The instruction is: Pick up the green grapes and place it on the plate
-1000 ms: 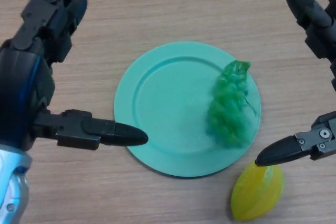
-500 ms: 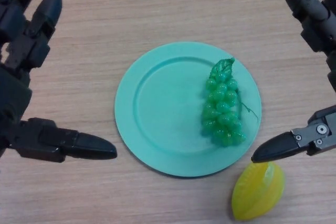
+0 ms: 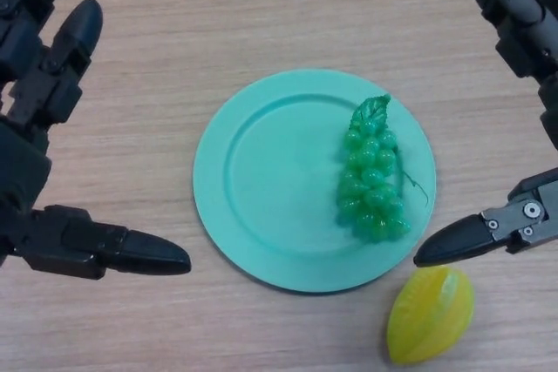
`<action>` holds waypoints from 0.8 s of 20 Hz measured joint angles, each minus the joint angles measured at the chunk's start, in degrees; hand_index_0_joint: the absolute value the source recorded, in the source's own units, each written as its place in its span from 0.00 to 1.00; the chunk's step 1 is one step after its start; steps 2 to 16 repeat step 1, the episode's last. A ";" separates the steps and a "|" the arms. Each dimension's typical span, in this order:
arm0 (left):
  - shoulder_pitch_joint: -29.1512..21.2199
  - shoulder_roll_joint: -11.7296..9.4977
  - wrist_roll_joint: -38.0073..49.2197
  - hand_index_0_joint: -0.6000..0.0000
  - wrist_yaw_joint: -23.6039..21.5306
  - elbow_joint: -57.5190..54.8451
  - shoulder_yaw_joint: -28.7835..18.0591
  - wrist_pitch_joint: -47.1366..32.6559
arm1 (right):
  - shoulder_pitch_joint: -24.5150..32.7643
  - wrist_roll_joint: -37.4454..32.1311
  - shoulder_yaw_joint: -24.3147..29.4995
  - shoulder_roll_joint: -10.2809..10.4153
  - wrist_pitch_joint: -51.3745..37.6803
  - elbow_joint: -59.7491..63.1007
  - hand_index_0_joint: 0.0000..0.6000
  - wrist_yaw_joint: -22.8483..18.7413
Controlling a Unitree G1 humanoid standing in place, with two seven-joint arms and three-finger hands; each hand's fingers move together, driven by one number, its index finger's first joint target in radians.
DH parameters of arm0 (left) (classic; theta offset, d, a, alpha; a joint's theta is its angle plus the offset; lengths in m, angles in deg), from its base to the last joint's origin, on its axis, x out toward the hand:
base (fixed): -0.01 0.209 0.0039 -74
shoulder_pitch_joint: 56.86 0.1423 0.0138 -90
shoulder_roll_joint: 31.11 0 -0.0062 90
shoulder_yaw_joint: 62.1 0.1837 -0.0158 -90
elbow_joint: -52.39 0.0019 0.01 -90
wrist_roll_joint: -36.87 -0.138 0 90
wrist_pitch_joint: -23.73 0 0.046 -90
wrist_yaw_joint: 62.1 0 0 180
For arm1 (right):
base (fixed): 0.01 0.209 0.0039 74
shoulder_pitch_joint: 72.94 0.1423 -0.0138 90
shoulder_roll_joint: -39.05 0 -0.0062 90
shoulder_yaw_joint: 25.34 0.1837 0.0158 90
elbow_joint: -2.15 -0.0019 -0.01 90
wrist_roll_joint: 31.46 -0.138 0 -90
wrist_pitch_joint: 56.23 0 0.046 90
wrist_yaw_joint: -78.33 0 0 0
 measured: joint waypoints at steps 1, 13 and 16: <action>-0.20 -0.15 0.12 1.00 0.00 -0.99 -0.02 0.05 | 0.17 0.00 0.00 0.60 0.72 0.00 0.00 0.29; -0.20 -0.15 0.12 1.00 0.00 -0.99 -0.02 0.05 | 0.17 0.00 0.00 0.60 0.72 0.00 0.00 0.29; -0.20 -0.15 0.12 1.00 0.00 -0.99 -0.02 0.05 | 0.17 0.00 0.00 0.60 0.72 0.00 0.00 0.29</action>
